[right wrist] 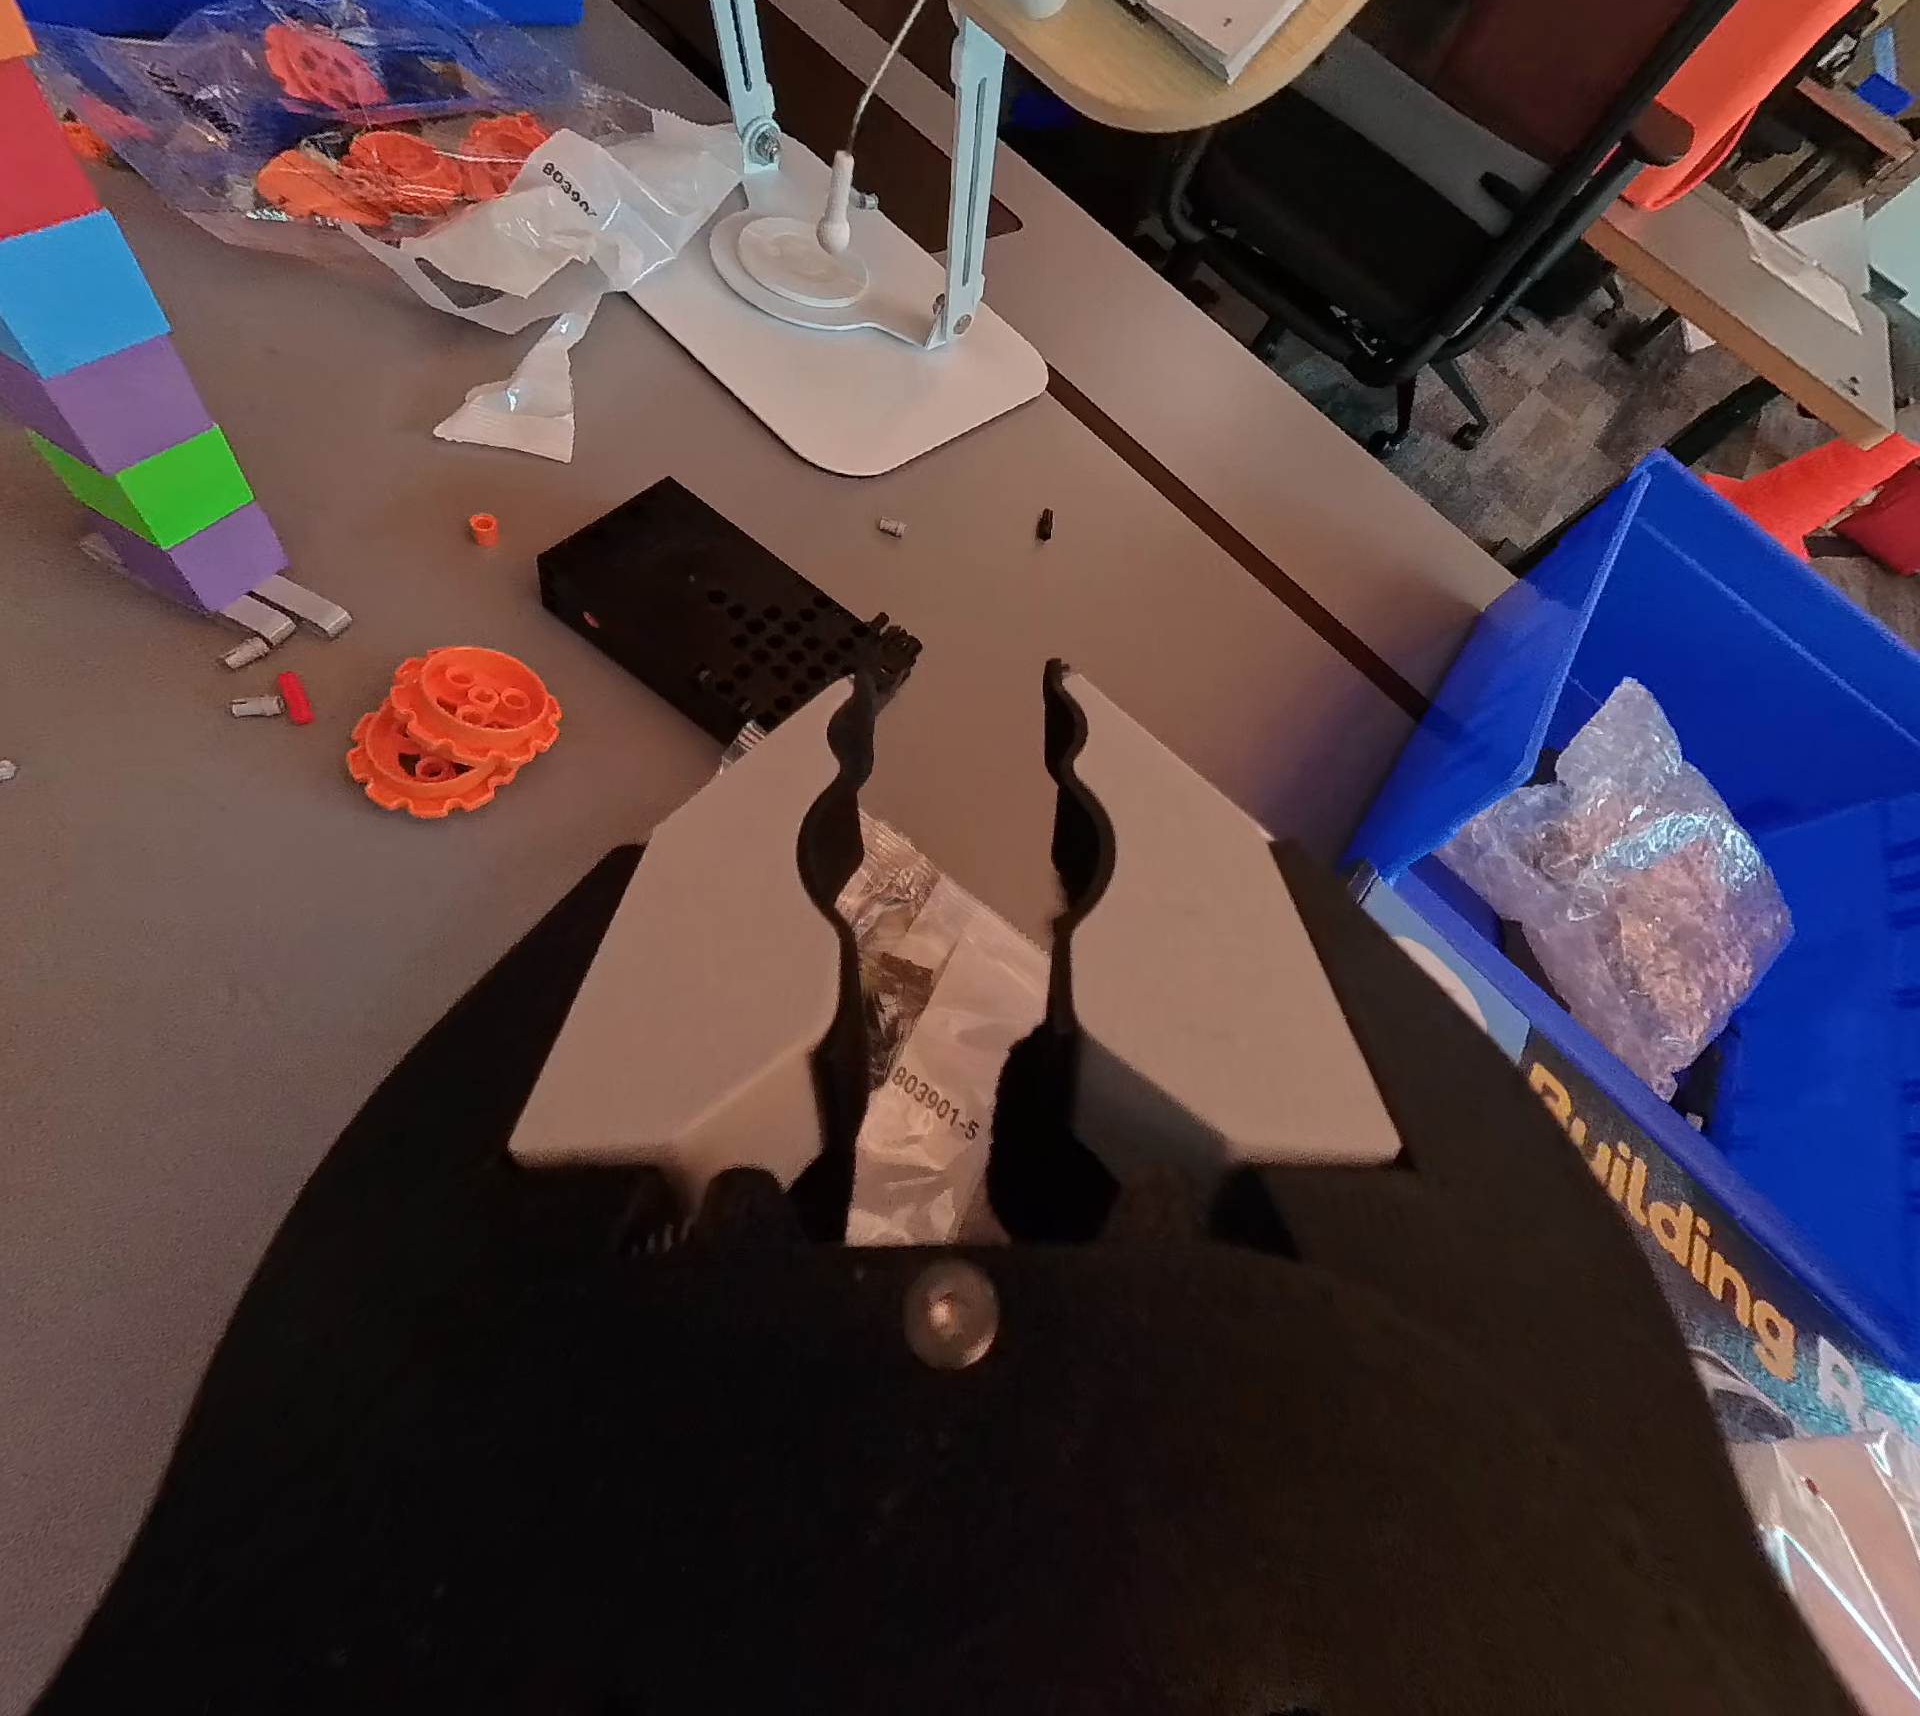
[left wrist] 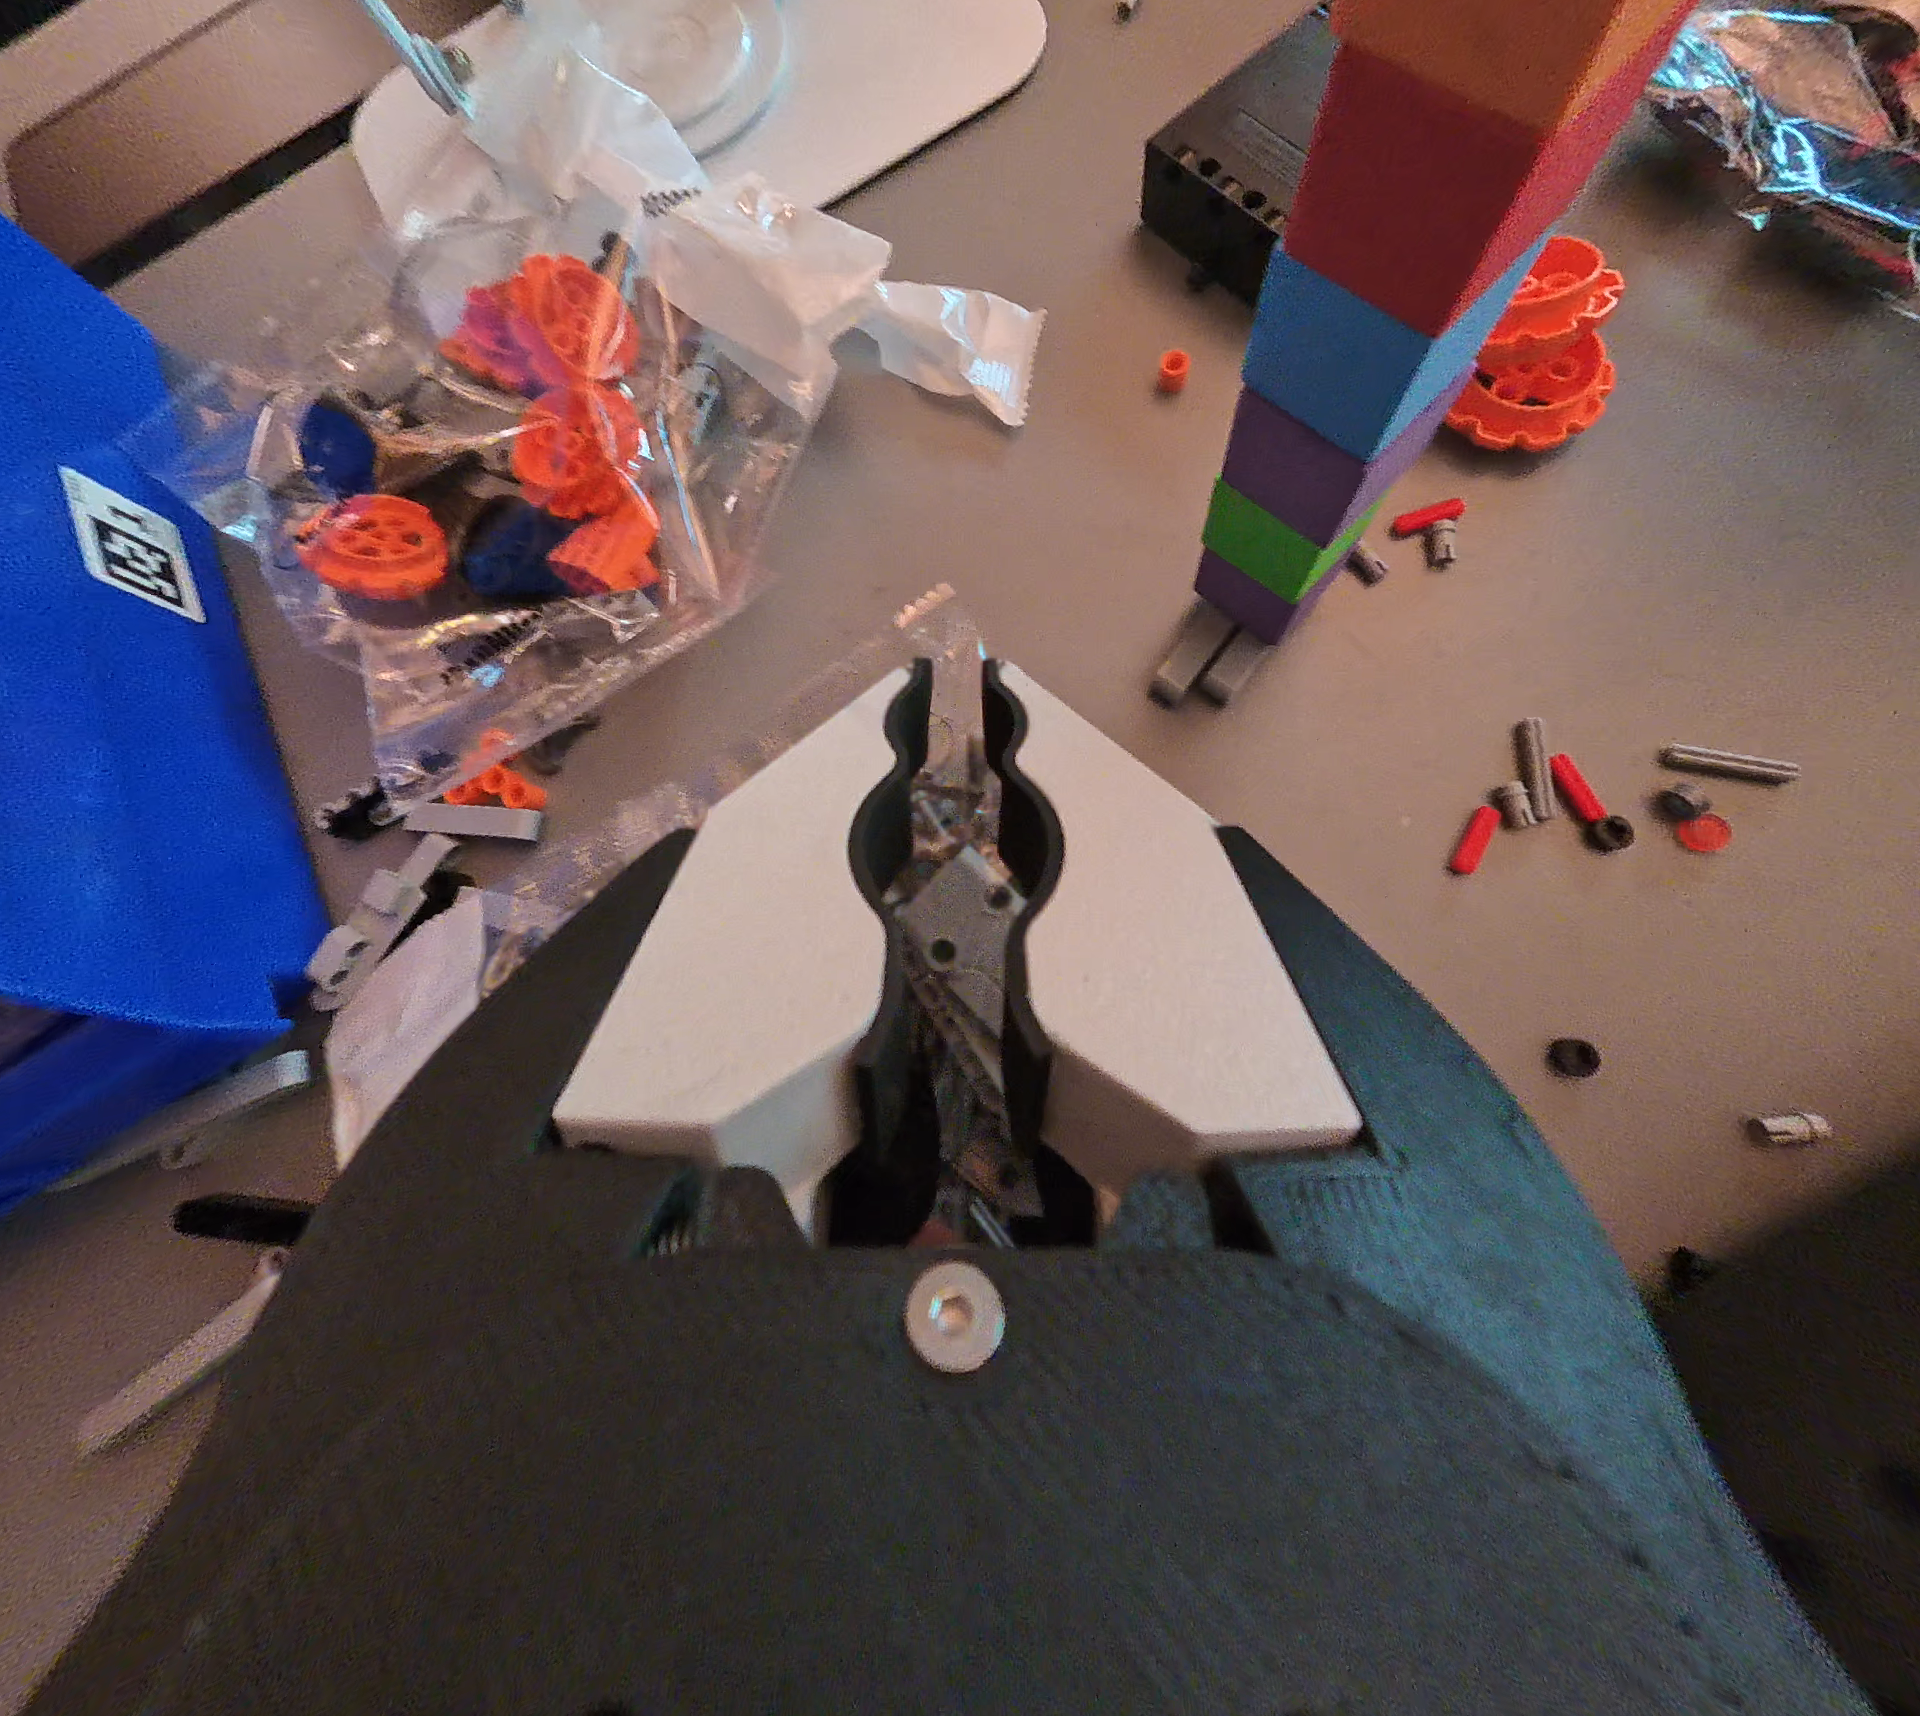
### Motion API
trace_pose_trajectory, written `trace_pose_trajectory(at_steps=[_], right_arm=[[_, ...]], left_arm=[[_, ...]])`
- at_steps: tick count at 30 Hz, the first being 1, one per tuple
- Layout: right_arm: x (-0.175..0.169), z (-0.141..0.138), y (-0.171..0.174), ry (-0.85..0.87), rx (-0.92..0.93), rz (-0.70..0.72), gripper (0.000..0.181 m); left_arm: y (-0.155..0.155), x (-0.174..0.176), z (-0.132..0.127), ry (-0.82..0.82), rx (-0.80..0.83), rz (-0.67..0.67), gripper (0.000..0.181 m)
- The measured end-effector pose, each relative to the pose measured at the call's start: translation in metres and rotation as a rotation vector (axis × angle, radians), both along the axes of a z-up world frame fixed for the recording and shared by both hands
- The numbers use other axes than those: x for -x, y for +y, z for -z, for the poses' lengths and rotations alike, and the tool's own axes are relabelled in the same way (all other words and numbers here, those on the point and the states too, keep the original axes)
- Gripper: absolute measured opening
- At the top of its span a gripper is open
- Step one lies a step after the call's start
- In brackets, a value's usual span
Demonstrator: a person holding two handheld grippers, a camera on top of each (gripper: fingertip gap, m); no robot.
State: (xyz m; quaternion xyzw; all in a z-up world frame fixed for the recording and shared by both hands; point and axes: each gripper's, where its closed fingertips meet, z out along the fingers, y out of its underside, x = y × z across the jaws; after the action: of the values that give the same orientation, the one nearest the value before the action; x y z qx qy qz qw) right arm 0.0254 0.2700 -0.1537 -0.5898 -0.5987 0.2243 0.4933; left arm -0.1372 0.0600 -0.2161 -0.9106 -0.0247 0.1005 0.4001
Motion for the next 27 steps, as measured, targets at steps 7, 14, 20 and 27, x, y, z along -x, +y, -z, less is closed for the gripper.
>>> trace_pose_trajectory(at_steps=[7, 14, 20, 27], right_arm=[[-0.001, 0.008, 0.005, -0.014, 0.032, 0.000, 0.031], [-0.002, 0.012, 0.006, -0.022, 0.059, -0.004, 0.031], [-0.005, 0.014, 0.010, -0.025, 0.090, 0.002, 0.031], [-0.023, 0.005, 0.028, 0.000, 0.118, 0.051, 0.029]], left_arm=[[0.015, -0.028, 0.017, -0.052, 0.057, 0.049, 0.007], [0.036, -0.043, 0.025, -0.098, 0.083, 0.079, 0.007], [0.056, -0.057, 0.020, -0.092, 0.098, 0.117, 0.006], [0.077, -0.070, 0.009, -0.021, 0.082, 0.164, 0.006]])
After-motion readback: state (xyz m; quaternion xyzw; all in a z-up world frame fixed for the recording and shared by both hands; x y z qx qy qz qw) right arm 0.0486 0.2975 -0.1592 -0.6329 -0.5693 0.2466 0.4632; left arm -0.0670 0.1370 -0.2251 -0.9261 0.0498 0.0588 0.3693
